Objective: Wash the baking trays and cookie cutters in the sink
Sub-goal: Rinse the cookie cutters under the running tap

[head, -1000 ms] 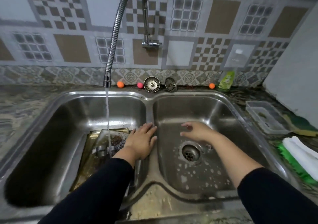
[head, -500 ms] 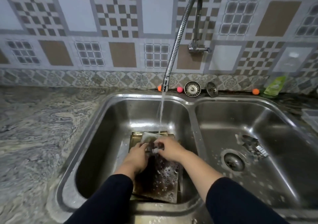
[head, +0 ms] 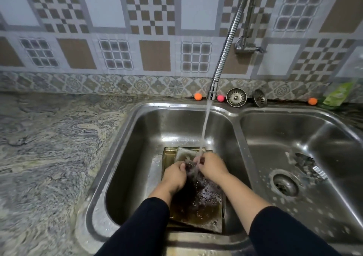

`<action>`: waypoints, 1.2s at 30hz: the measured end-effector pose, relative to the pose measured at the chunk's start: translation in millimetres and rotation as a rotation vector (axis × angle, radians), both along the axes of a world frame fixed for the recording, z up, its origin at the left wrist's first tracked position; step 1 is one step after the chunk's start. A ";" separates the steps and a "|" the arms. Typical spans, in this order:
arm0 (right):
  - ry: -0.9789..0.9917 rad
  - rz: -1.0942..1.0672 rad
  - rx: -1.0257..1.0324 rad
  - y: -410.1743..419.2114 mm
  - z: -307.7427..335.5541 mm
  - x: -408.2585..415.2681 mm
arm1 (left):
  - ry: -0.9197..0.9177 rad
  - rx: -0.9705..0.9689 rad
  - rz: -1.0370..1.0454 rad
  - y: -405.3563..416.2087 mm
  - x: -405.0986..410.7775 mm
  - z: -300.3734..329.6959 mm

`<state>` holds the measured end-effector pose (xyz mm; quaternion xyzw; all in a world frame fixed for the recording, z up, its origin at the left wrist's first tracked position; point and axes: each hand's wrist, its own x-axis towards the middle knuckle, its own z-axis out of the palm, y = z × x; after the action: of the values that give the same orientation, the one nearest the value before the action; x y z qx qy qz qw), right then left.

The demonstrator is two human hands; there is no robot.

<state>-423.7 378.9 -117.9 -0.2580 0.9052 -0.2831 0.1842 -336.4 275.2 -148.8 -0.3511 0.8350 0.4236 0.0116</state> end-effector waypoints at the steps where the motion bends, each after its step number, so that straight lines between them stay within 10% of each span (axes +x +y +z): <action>1: 0.047 -0.012 -0.016 2.2 9.6 0.3 | 0.034 0.120 0.069 2.6 -4.1 3.2; 5: 0.145 0.002 -0.059 14.1 31.8 5.1 | 0.167 0.933 0.353 19.3 -21.5 27.1; 7: 0.126 0.013 -0.101 22.9 37.2 6.8 | 0.190 1.044 0.344 23.5 -25.3 36.6; 22: -0.692 -0.294 -0.408 25.5 46.5 17.1 | 0.273 0.806 0.328 22.3 -18.1 48.7; 36: 0.185 0.027 0.057 29.7 47.2 14.5 | 0.418 0.686 0.288 22.9 -15.0 56.7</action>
<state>-409.1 408.6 -70.7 -0.2898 0.9225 -0.2297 0.1106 -351.4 298.1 -92.1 -0.3466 0.5724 0.7362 -0.1012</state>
